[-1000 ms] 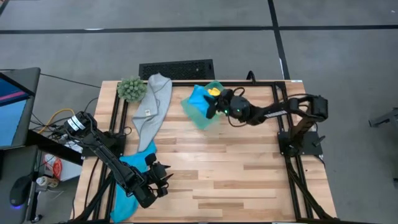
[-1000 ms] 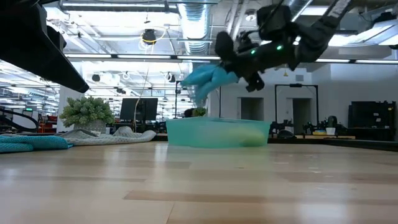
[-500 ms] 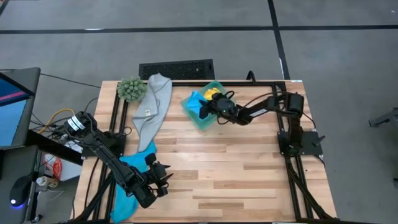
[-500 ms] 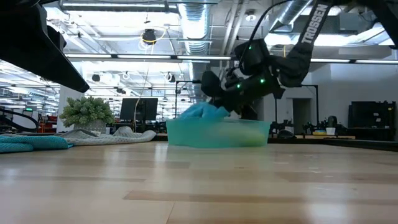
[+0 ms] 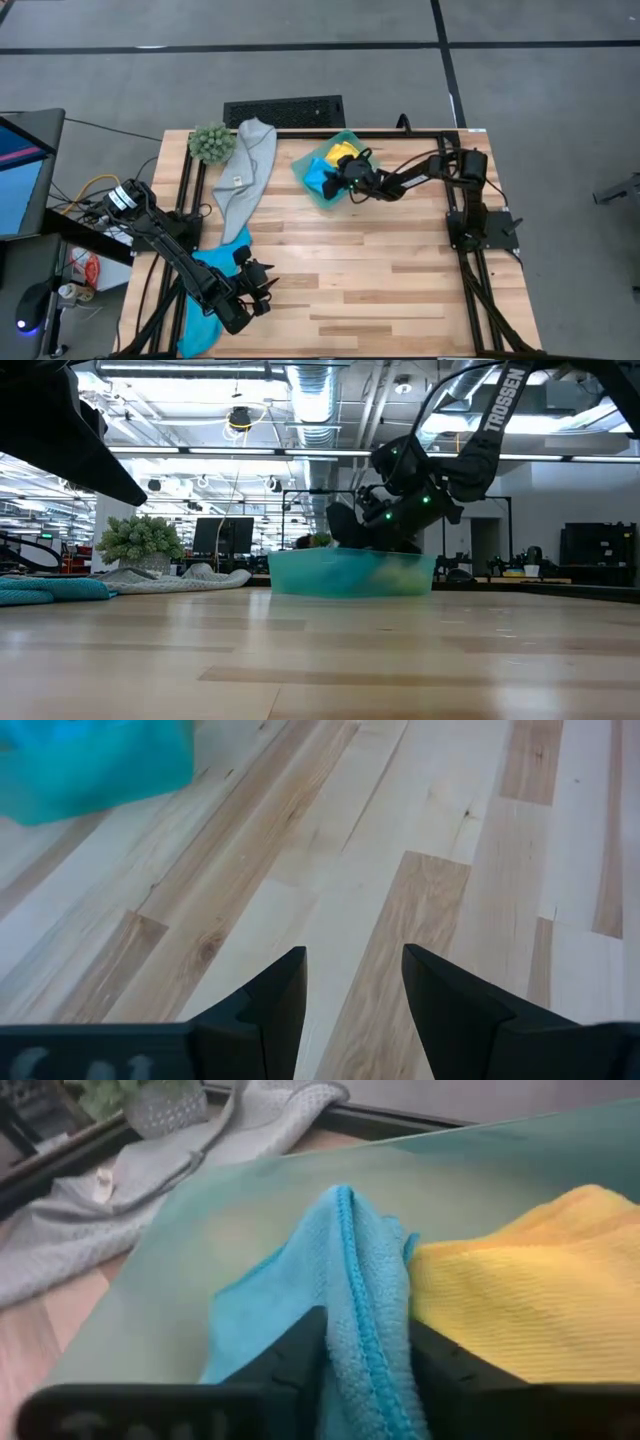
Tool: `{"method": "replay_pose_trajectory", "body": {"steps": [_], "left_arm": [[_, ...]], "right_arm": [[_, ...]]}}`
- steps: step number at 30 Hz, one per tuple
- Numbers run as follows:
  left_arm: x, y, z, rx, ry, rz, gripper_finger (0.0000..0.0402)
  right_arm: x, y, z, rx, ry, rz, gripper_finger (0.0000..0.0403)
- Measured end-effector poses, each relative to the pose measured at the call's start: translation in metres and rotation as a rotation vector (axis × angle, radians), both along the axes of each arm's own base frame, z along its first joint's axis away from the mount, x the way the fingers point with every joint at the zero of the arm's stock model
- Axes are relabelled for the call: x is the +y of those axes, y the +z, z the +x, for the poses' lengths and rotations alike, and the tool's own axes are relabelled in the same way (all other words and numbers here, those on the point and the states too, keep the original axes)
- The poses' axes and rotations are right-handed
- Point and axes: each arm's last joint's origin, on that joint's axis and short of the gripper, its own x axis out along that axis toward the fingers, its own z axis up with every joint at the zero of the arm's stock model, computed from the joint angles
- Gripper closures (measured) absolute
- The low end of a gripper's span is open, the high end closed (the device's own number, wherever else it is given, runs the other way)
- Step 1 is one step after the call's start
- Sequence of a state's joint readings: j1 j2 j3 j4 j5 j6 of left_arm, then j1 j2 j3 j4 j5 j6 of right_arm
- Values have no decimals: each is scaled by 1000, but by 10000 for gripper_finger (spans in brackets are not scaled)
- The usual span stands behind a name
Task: Fold microfiber towels
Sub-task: Put the folded right blue microfiber towel into the green bin, then fold the blue microfiber towel
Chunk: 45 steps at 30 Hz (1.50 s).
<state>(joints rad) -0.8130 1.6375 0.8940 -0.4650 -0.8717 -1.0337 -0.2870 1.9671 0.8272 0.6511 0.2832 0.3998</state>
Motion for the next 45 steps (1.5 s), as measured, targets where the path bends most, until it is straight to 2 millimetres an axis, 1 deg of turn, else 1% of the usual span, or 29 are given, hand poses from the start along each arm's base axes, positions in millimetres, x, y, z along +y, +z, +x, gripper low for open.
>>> {"method": "replay_pose_trajectory", "body": {"steps": [3, 7, 9, 12, 15, 18, 21, 24, 26, 28, 30, 31, 33, 36, 38, 40, 42, 44, 45], "left_arm": [[0, 0, 0, -1, 0, -1, 242], [0, 0, 0, -2, 0, -3, 242], [0, 0, 0, -3, 0, -3, 242], [0, 0, 0, -2, -1, -2, 242], [0, 0, 0, -2, -1, -2, 242], [0, 0, 0, -1, -1, -1, 242], [0, 0, 0, -2, -1, -2, 242], [0, 2, 0, -6, 1, -12, 242], [1, 9, -2, -17, -2, -33, 242], [5, 20, -5, -26, -8, -63, 242], [11, 33, -9, -33, -8, -88, 242], [15, 40, -12, -35, -5, -106, 242], [25, 53, -21, -29, 11, -124, 242], [41, 67, -35, 12, 51, -156, 242], [51, 72, -44, 77, 77, -193, 242], [57, 71, -52, 174, 113, -239, 242], [55, 67, -57, 285, 134, -330, 242], [44, 61, -60, 383, 110, -424, 242], [37, 58, -61, 399, 111, -460, 242]], "right_arm": [[2, 1, 0, 18, 12, -10, 228], [2, 14, -4, 46, 16, -19, 175], [1, 25, -8, 64, 18, -40, 160], [0, 43, -16, 95, -1, -67, 154], [1, 57, -23, 119, -25, -81, 160], [6, 58, -26, 169, -47, -90, 181], [12, 46, -23, 220, -17, -87, 212], [19, 26, -19, 284, 16, -78, 241], [23, 17, -15, 297, 29, -79, 257], [25, 9, -15, 325, 40, -66, 268], [25, 12, -15, 323, 46, -74, 277], [26, 15, -17, 325, 53, -81, 279], [26, 30, -18, 307, 65, -123, 281], [26, 62, -22, 241, 79, -181, 278], [29, 81, -28, 210, 86, -206, 269], [33, 96, -34, 192, 93, -213, 256], [40, 109, -41, 176, 109, -208, 239], [50, 118, -47, 180, 137, -203, 222], [56, 122, -50, 180, 153, -201, 214]]}}
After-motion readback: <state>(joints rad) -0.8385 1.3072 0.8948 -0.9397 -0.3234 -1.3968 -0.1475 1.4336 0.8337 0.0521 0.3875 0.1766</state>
